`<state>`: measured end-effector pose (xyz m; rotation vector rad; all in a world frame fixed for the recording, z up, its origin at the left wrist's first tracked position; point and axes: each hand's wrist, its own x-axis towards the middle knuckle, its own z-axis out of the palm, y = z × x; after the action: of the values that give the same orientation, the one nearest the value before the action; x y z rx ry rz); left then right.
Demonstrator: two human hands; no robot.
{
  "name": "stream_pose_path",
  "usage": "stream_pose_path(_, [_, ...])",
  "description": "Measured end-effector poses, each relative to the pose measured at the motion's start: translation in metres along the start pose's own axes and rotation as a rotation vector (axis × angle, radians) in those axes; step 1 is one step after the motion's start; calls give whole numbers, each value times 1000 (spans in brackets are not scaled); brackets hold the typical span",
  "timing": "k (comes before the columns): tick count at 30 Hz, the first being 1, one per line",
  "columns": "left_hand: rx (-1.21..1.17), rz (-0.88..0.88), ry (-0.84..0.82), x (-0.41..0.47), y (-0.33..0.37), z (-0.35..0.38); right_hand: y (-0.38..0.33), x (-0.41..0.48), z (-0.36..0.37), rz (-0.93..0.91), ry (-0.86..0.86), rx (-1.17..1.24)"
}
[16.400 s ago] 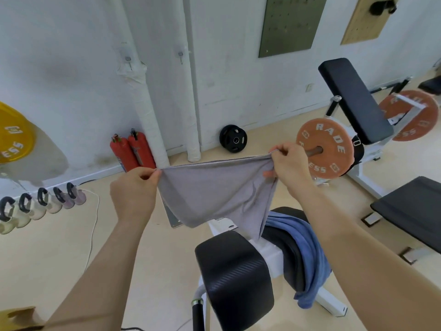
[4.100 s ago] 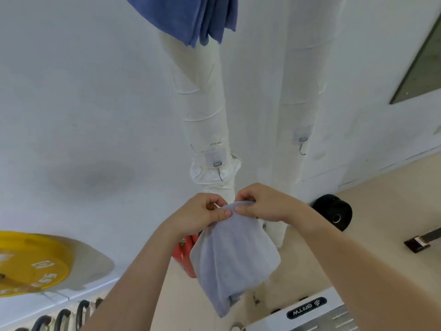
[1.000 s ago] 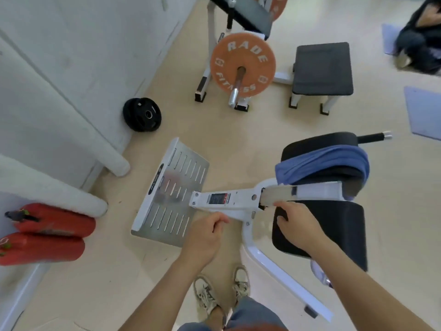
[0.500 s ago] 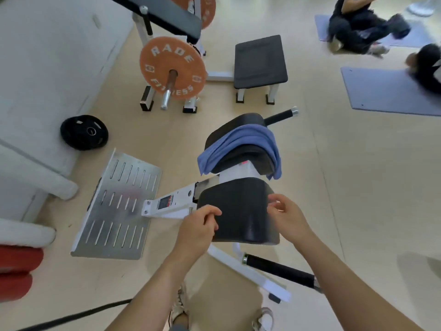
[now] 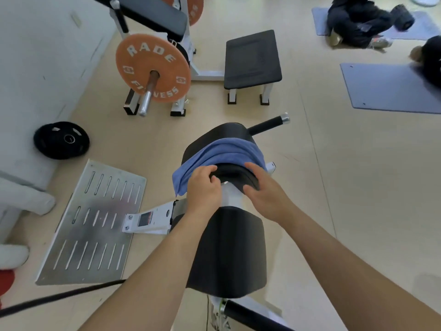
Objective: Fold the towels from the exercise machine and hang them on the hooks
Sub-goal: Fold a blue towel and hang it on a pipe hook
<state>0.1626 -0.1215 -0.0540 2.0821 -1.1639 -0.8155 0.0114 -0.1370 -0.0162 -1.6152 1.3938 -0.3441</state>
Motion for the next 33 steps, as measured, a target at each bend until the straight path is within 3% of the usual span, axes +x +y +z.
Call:
stream_pose_path(6, [-67,-9,-79,41,-3,4,-15,77,13,-95,25,-227])
stream_pose_path(10, [97,49,-167,60,0,8,-16,107,11,-140,46,-290])
stream_pose_path(14, [200,56,-173,79,4,8,-12,134,6,-148,36,-593])
stream_pose_path(18, [110,-11,-77,73,11,8,-2,128,5,-194,53,-509])
stream_pose_path(22, [-5,-153,-48,31,26,1,12,109,-17,-299,-75,-555])
stream_pose_path(27, [-51,-129,55,-25,57,-12,4,80,-51,-673,-187,-567])
stream_pose_path(31, [-341,-220,104,-67,91,-35,-10,65,-76,-729,-331,-588])
stream_pose_path(33, [-489,-257,133,-87,105,-49,-25,59,-87,-686,-530,-563])
